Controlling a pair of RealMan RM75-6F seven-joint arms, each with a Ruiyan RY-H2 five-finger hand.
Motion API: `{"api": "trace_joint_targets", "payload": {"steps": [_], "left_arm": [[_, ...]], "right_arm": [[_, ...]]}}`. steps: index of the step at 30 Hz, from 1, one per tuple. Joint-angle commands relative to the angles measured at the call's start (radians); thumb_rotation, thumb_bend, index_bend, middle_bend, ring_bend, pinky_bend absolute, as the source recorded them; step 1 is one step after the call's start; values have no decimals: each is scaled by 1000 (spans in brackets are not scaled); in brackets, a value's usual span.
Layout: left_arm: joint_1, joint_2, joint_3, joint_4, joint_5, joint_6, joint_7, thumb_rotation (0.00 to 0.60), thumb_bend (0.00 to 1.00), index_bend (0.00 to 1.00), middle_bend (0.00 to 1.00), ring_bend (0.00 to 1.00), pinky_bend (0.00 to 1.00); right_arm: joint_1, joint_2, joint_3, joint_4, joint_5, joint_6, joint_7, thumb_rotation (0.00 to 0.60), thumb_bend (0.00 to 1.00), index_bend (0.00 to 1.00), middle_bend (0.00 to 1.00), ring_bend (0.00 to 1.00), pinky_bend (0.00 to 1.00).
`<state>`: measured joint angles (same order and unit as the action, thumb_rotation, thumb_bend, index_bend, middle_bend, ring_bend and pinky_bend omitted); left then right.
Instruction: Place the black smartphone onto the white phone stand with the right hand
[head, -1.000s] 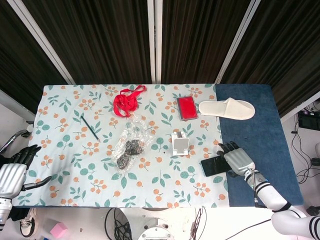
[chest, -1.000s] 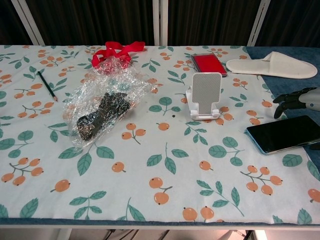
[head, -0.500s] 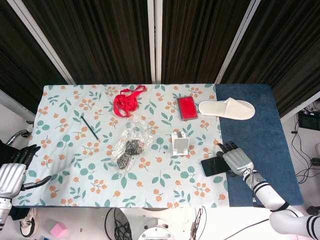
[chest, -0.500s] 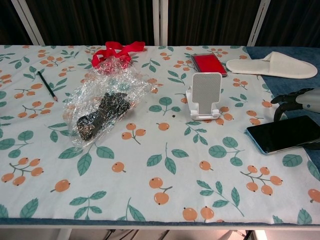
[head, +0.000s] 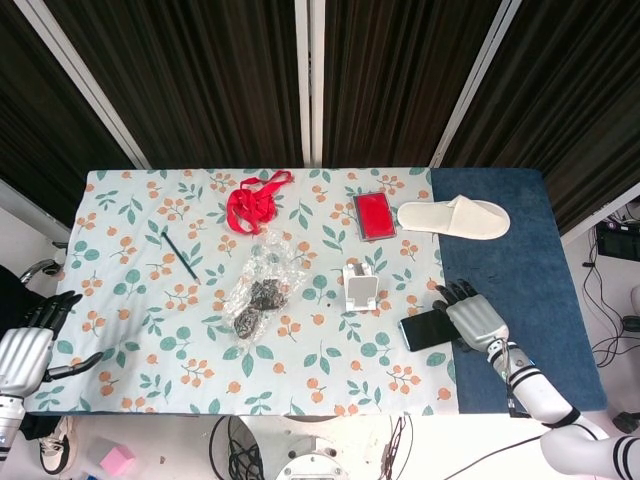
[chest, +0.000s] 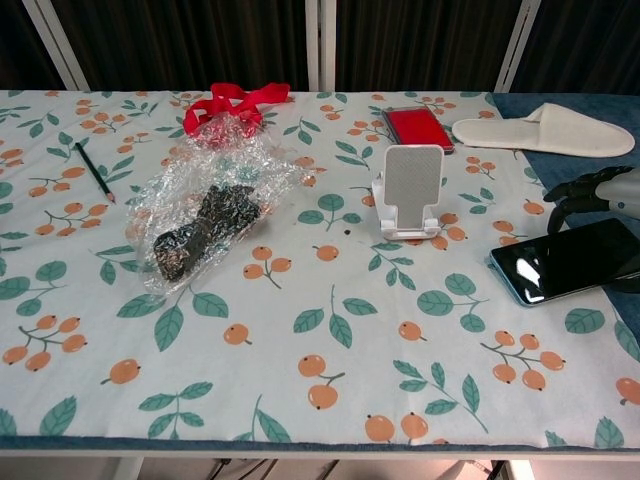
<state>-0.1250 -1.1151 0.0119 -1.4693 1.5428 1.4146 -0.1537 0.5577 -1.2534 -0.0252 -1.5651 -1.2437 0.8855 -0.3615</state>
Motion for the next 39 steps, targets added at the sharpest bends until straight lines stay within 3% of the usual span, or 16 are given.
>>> {"api": "trace_joint_targets", "payload": {"steps": [1, 6, 11, 16, 21, 27, 32, 39], "left_arm": [[-1, 0, 0, 0, 0, -1, -1, 87, 37, 88, 72, 85, 197], [-1, -1, 1, -1, -1, -3, -5, 91, 37, 88, 73, 85, 197], [1, 1, 1, 2, -3, -2, -13, 87, 38, 88, 73, 85, 198], [3, 1, 1, 4, -1, 4, -17, 85, 37, 88, 72, 85, 197], [7, 8, -4, 0, 5, 22, -19, 87, 37, 88, 72, 85, 198], [9, 3, -3, 6, 2, 21, -33, 87, 37, 88, 76, 85, 198], [11, 2, -3, 5, 8, 30, -38, 87, 38, 88, 77, 85, 198], [22, 2, -1, 16, -4, 32, -62, 87, 37, 88, 77, 85, 198]], "right_arm": [[-3, 3, -3, 5, -10, 6, 2, 600, 208, 677, 214, 65, 7], [-14, 0, -1, 7, -44, 38, 19, 600, 235, 717, 345, 271, 79], [-26, 9, 8, 4, -75, 78, 36, 600, 245, 720, 420, 362, 87], [-31, 45, 25, -31, -127, 136, 38, 600, 274, 710, 446, 407, 86], [-13, 116, 89, -111, -217, 245, -16, 600, 279, 701, 450, 408, 85], [52, 163, 138, -129, -398, 306, -215, 600, 276, 672, 443, 407, 99], [134, 150, 162, -109, -493, 237, -399, 600, 273, 667, 454, 408, 128], [236, 147, 179, -114, -518, 53, -610, 600, 249, 658, 445, 408, 116]]}}
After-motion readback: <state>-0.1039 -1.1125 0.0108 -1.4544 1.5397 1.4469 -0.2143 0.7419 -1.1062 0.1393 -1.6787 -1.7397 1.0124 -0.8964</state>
